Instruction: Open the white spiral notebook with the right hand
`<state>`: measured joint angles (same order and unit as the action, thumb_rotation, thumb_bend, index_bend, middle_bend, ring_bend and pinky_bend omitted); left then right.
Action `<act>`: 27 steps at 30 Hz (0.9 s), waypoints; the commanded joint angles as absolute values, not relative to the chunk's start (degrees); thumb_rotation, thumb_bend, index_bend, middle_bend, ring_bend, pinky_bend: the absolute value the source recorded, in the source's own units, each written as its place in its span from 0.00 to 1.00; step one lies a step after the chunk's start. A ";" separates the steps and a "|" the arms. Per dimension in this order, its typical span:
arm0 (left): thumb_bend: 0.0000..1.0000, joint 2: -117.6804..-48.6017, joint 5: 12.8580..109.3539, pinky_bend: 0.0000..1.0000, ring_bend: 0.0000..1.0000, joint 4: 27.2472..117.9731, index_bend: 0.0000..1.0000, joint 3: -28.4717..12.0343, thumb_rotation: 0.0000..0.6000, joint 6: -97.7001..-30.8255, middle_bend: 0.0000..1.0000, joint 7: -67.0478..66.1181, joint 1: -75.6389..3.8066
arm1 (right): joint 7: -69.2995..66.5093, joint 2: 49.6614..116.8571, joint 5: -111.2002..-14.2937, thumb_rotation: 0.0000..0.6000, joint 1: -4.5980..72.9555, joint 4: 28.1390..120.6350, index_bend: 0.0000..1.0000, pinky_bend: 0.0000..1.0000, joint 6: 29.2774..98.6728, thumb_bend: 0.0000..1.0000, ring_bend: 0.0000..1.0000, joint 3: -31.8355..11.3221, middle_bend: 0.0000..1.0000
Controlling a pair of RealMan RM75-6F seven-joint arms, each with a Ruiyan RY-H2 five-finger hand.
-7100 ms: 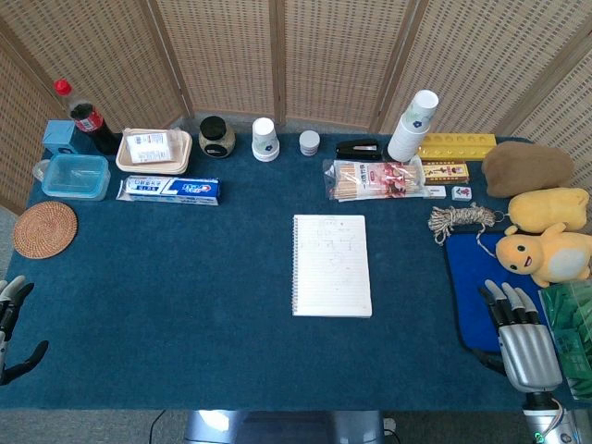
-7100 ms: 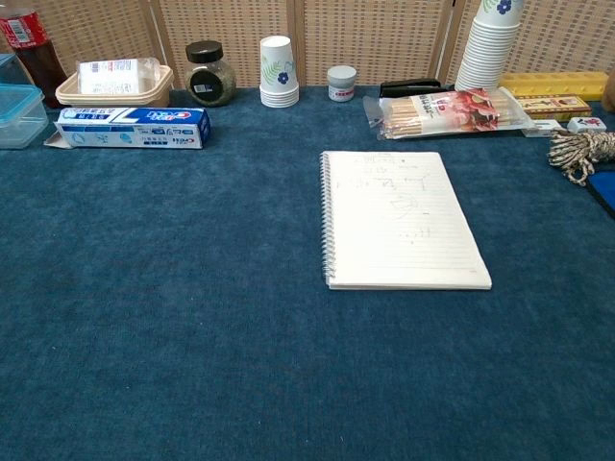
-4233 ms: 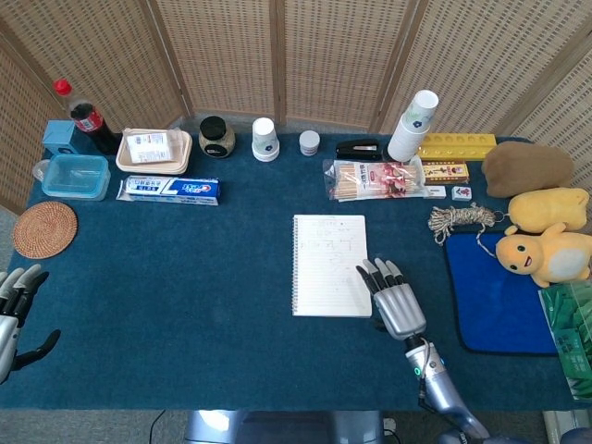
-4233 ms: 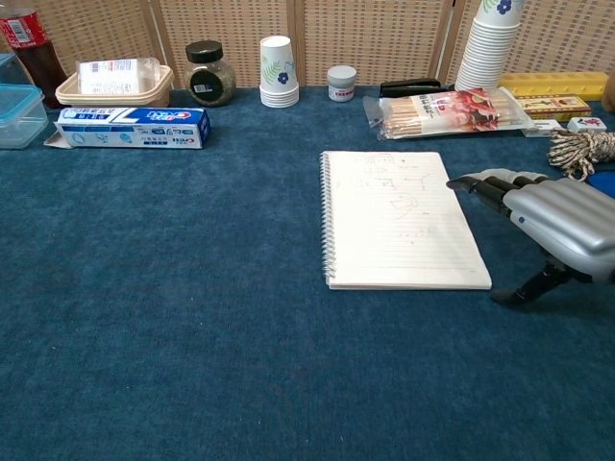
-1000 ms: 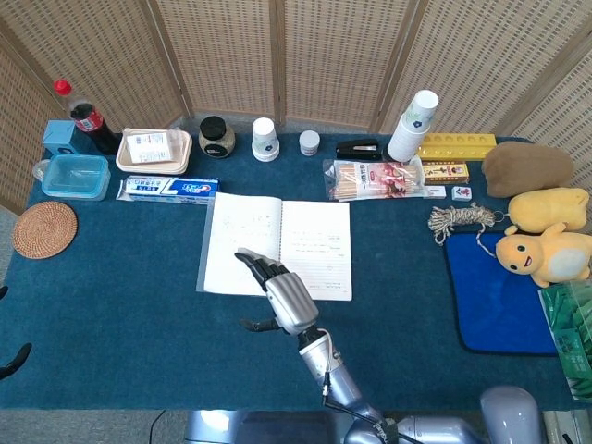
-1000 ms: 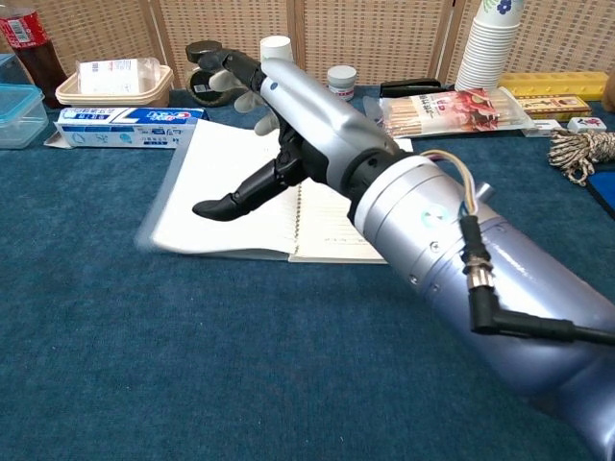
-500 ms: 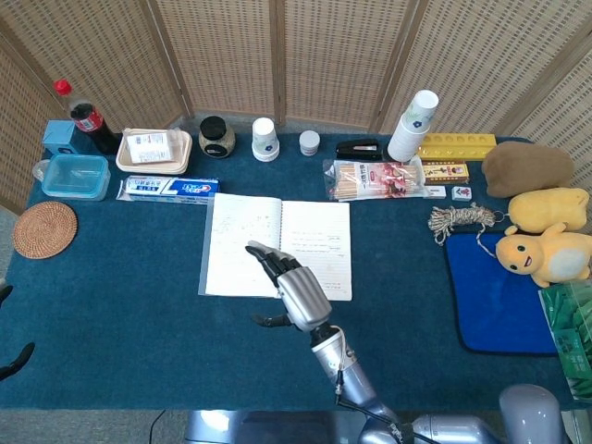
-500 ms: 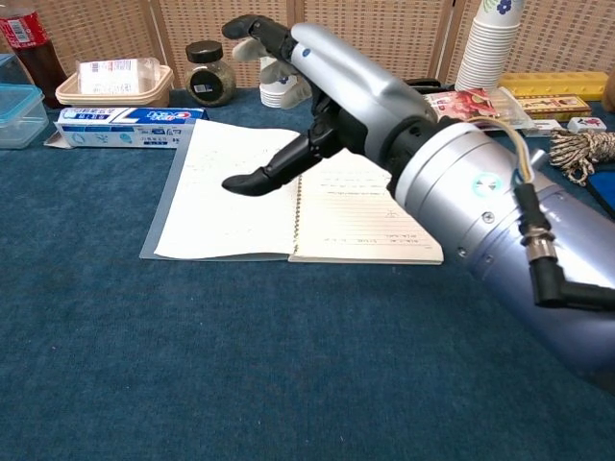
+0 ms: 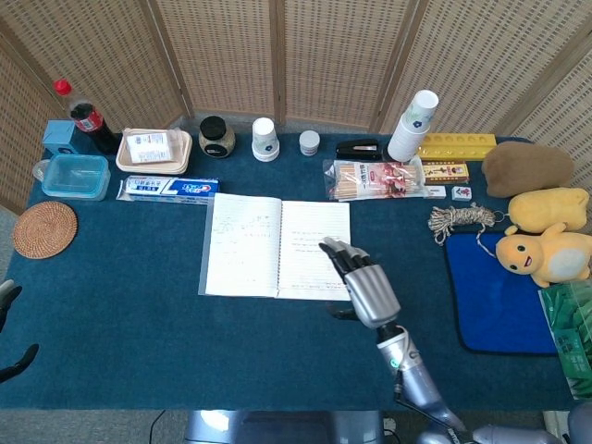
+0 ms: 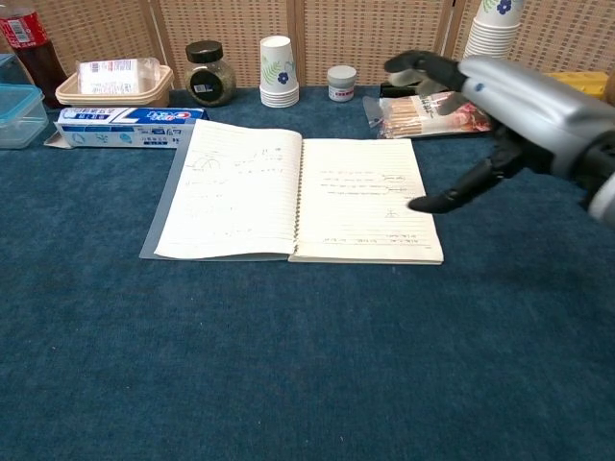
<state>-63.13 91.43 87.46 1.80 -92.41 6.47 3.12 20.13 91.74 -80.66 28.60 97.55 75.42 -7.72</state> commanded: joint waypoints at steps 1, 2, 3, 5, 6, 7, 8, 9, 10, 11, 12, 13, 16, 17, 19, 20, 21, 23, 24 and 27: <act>0.25 -63.09 91.46 0.00 0.00 88.21 0.11 1.90 1.00 -91.40 0.04 5.57 2.55 | 22.50 87.83 -83.45 1.00 24.71 95.52 0.07 0.21 80.07 0.15 0.13 -4.76 0.15; 0.25 -63.22 91.51 0.00 0.00 88.51 0.11 1.87 1.00 -90.99 0.04 5.13 2.28 | 22.64 86.30 -84.48 1.00 23.28 95.67 0.07 0.21 81.78 0.15 0.13 -3.70 0.15; 0.25 -63.32 91.57 0.00 0.00 88.67 0.12 1.87 1.00 -90.84 0.04 4.88 2.16 | 22.65 85.36 -84.93 1.00 22.43 95.73 0.08 0.21 82.71 0.15 0.13 -3.18 0.15; 0.25 -63.53 91.67 0.00 0.00 88.86 0.13 1.85 1.00 -90.67 0.05 4.49 2.00 | 22.71 83.60 -85.56 1.00 20.83 95.80 0.08 0.21 84.28 0.15 0.13 -2.26 0.15; 0.25 -63.65 91.71 0.00 0.00 88.90 0.14 1.82 1.00 -90.66 0.05 4.38 1.95 | 22.77 82.69 -85.83 1.00 20.07 95.81 0.08 0.21 84.91 0.15 0.12 -1.77 0.15; 0.25 -63.86 91.75 0.00 0.00 88.86 0.15 1.72 1.00 -90.82 0.05 4.30 1.93 | 22.93 81.52 -86.22 1.00 19.08 95.75 0.08 0.21 85.72 0.15 0.12 -1.10 0.15; 0.25 -64.05 91.74 0.00 0.00 88.78 0.16 1.62 1.00 -91.00 0.06 4.24 1.95 | 23.17 80.70 -86.50 1.00 18.36 95.65 0.08 0.20 86.29 0.15 0.11 -0.61 0.15; 0.25 -64.18 91.71 0.00 0.01 88.71 0.18 1.56 1.00 -91.11 0.07 4.18 1.98 | 23.33 80.17 -86.67 1.00 17.89 95.57 0.09 0.20 86.64 0.15 0.11 -0.29 0.15; 0.25 -64.41 91.65 0.00 0.01 88.55 0.19 1.46 1.00 -91.35 0.08 4.12 2.05 | 23.57 79.40 -86.84 1.00 17.23 95.48 0.09 0.20 87.03 0.15 0.11 0.17 0.15; 0.25 -64.75 91.64 0.00 0.03 88.30 0.23 1.29 1.00 -91.73 0.10 4.10 2.14 | 23.77 78.69 -86.86 1.00 16.62 95.47 0.10 0.19 87.31 0.15 0.11 0.56 0.15; 0.25 -65.19 91.71 0.00 0.05 87.93 0.27 1.07 1.00 -92.27 0.12 4.17 2.23 | 23.82 78.06 -86.84 1.00 16.04 95.53 0.10 0.20 87.55 0.16 0.10 0.88 0.15; 0.25 -65.91 91.95 0.00 0.06 87.22 0.30 0.76 1.00 -93.20 0.14 4.47 2.38 | 23.64 77.30 -86.94 1.00 15.35 95.64 0.11 0.20 87.81 0.16 0.10 1.29 0.15; 0.25 -66.88 92.31 0.00 0.09 86.25 0.38 0.52 1.00 -94.40 0.17 4.99 2.67 | 23.20 76.46 -87.35 1.00 14.22 95.57 0.14 0.20 88.47 0.16 0.11 1.84 0.17; 0.25 -67.02 92.36 0.00 0.09 86.11 0.41 0.52 1.00 -94.61 0.17 5.07 2.76 | 23.15 76.29 -87.57 1.00 13.92 95.42 0.15 0.20 88.69 0.16 0.12 2.00 0.18; 0.25 -67.24 92.59 0.00 0.10 85.94 0.46 0.64 1.00 -95.43 0.17 5.14 3.19 | 22.79 75.95 -88.12 1.00 12.53 94.55 0.17 0.20 89.98 0.17 0.12 2.59 0.19; 0.25 -67.35 92.70 0.00 0.10 85.91 0.48 0.76 1.00 -95.91 0.18 5.33 3.51 | 22.10 75.89 -88.24 1.00 11.71 94.06 0.18 0.20 90.56 0.17 0.12 2.98 0.19; 0.25 -67.46 92.75 0.00 0.11 85.80 0.50 0.81 1.00 -96.14 0.19 5.49 3.65 | 21.62 75.90 -88.48 1.00 11.33 93.66 0.18 0.20 90.78 0.17 0.12 3.10 0.19; 0.25 -67.61 92.79 0.00 0.12 85.71 0.53 0.88 1.00 -96.34 0.21 5.68 3.81 | 21.08 75.92 -88.60 1.00 10.78 93.09 0.18 0.20 90.98 0.18 0.12 3.15 0.19; 0.25 -67.66 92.81 0.00 0.12 85.70 0.53 0.95 1.00 -96.37 0.21 5.71 3.87 | 20.87 75.93 -88.63 1.00 10.47 92.81 0.18 0.20 91.07 0.18 0.12 3.14 0.19; 0.25 -67.77 92.83 0.00 0.12 85.74 0.48 1.28 1.00 -96.15 0.20 5.45 4.05 | 20.43 76.09 -88.82 1.00 9.61 91.98 0.19 0.20 91.30 0.18 0.12 3.03 0.19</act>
